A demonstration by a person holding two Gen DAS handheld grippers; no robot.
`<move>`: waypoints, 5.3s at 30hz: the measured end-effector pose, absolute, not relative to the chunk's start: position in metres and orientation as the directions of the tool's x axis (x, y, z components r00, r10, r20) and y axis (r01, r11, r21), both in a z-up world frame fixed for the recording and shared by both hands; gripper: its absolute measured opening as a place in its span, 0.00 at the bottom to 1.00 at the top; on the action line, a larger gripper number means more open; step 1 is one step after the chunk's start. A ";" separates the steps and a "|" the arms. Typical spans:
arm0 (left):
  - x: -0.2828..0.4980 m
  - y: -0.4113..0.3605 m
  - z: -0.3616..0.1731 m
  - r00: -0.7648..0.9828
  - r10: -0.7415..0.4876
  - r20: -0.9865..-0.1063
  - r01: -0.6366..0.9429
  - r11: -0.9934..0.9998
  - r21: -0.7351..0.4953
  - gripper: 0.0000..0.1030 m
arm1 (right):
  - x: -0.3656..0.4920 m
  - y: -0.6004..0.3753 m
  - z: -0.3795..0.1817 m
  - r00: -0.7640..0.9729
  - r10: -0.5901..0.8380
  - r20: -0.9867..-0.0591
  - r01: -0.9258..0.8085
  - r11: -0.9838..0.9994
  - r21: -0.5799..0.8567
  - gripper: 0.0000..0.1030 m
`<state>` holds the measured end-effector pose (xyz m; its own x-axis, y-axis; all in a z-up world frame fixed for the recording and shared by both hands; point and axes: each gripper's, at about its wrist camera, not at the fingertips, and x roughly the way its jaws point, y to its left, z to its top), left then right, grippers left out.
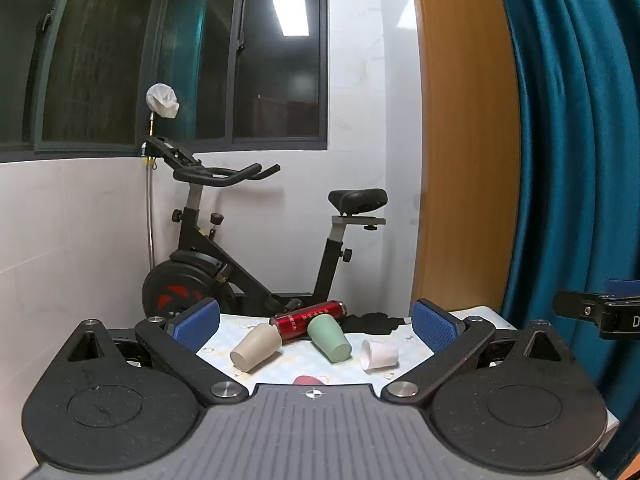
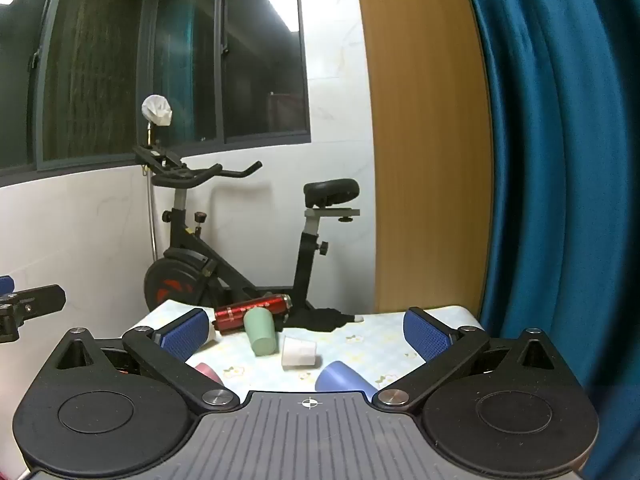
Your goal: Flip cup upright
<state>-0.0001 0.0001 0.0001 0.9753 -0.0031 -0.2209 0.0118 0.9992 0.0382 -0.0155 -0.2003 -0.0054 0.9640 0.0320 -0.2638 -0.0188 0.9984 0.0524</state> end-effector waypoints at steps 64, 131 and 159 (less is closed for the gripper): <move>-0.001 0.003 -0.002 0.977 0.004 -0.212 0.007 0.999 0.050 1.00 | -0.016 -0.201 -0.006 0.966 0.032 -0.258 -0.019 0.998 0.054 1.00; 0.195 0.001 -0.151 0.668 0.092 -0.738 -0.249 0.963 -0.106 0.98 | 0.295 -0.417 -0.255 0.672 -0.088 -0.735 0.205 0.976 0.071 0.60; 0.163 0.057 -0.137 0.738 0.201 -0.644 -0.308 0.950 -0.056 0.98 | 0.232 -0.194 -0.186 0.651 0.198 -0.733 -0.063 0.976 0.208 0.60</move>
